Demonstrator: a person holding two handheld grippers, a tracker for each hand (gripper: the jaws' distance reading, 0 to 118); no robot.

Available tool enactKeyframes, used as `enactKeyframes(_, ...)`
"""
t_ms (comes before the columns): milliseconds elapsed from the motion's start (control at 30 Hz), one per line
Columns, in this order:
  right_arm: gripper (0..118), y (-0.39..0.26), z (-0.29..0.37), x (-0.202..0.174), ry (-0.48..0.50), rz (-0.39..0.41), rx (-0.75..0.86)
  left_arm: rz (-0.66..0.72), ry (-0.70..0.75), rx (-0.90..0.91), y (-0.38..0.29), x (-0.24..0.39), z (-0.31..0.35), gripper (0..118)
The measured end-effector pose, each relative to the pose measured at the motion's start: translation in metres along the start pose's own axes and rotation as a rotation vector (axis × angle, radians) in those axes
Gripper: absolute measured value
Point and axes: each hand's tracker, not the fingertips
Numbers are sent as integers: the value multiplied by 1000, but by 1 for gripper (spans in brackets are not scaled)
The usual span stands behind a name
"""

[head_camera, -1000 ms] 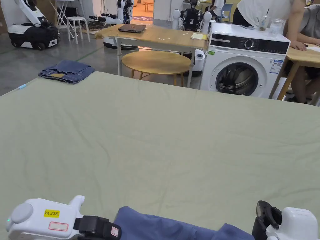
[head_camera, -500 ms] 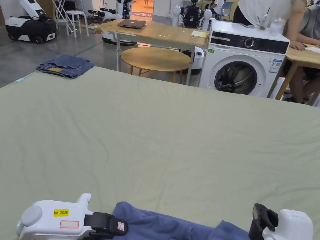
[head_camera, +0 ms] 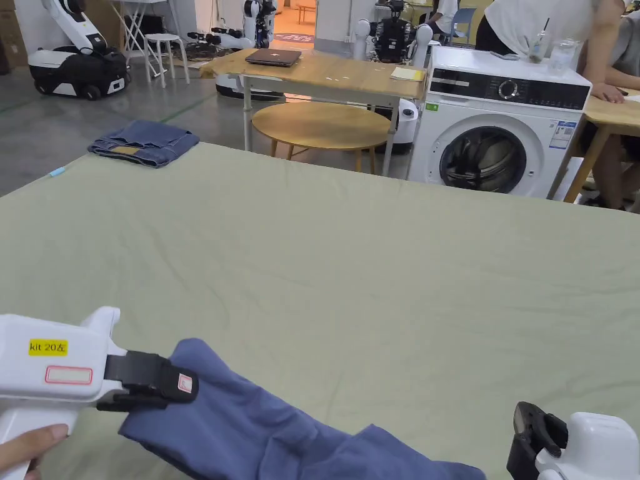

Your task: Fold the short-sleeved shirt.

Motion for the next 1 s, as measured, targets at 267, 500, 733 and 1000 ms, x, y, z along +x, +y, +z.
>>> enactKeyframes(267,1,0,0,-5,28,-7,3,-162,126,-49,6,70,-14,2)
enactKeyframes(500,1,-3,4,2,15,-12,-6,-293,128,-120,-16,128,-55,2)
enactKeyframes(733,0,-9,10,13,-10,-14,-19,-361,85,-236,-45,172,-105,3)
enactKeyframes(1000,1,-15,13,24,-46,-37,-43,-340,77,-347,-84,189,-192,3)
